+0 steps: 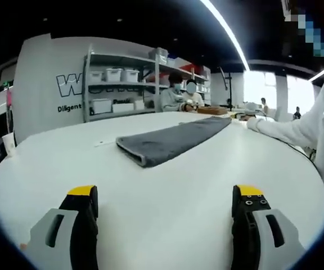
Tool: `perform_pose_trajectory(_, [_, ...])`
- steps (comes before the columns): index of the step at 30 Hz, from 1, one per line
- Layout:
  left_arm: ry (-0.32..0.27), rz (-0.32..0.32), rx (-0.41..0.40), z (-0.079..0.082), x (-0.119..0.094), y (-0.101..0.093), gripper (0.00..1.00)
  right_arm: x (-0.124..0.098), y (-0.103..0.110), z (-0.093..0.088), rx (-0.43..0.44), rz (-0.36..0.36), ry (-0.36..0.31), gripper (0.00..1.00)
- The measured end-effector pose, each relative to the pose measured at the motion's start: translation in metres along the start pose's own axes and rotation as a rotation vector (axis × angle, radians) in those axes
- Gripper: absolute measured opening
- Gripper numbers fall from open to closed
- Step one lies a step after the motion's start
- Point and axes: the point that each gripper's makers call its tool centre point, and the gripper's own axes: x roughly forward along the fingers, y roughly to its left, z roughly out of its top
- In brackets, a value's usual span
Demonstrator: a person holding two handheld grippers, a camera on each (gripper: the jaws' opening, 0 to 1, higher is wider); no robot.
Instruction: Open the folded towel by lifting each exposed corner and separating the folded layers until the towel lies flat within the target outline without major curled edges
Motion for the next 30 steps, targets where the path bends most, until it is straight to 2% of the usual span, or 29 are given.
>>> perform_pose_trajectory(2, [-0.003,-0.009,-0.002,0.001,-0.001,-0.002,0.98,-0.01,0.01,0.005,0.013,0.038,-0.028,0.41])
perform_pose_trajectory(6, [-0.009,-0.027,-0.006,0.002,0.0,-0.009,0.98,-0.033,0.032,0.012,-0.018,0.098,-0.057,0.53])
perform_pose_trajectory(15, [-0.017,-0.051,0.006,0.005,0.0,-0.018,0.98,-0.082,0.091,0.019,0.029,0.323,-0.081,0.84])
perform_pose_trajectory(17, [-0.019,-0.052,0.007,0.006,0.0,-0.018,0.98,-0.09,0.099,0.02,0.05,0.36,-0.078,0.88])
perform_pose_trajectory(21, [-0.022,-0.048,0.006,0.006,-0.001,-0.017,0.98,-0.104,0.105,0.031,0.049,0.384,-0.086,0.99])
perform_pose_trajectory(22, [-0.022,-0.047,0.005,0.006,-0.001,-0.016,0.98,-0.106,0.107,0.033,0.052,0.392,-0.089,0.99])
perform_pose_trajectory(26, [-0.023,-0.043,0.008,0.005,-0.001,-0.015,0.98,-0.119,0.118,0.03,0.064,0.434,-0.029,0.99])
perform_pose_trajectory(30, [-0.009,-0.041,0.011,0.001,0.002,-0.013,0.98,-0.124,0.122,0.031,0.015,0.452,-0.006,0.99])
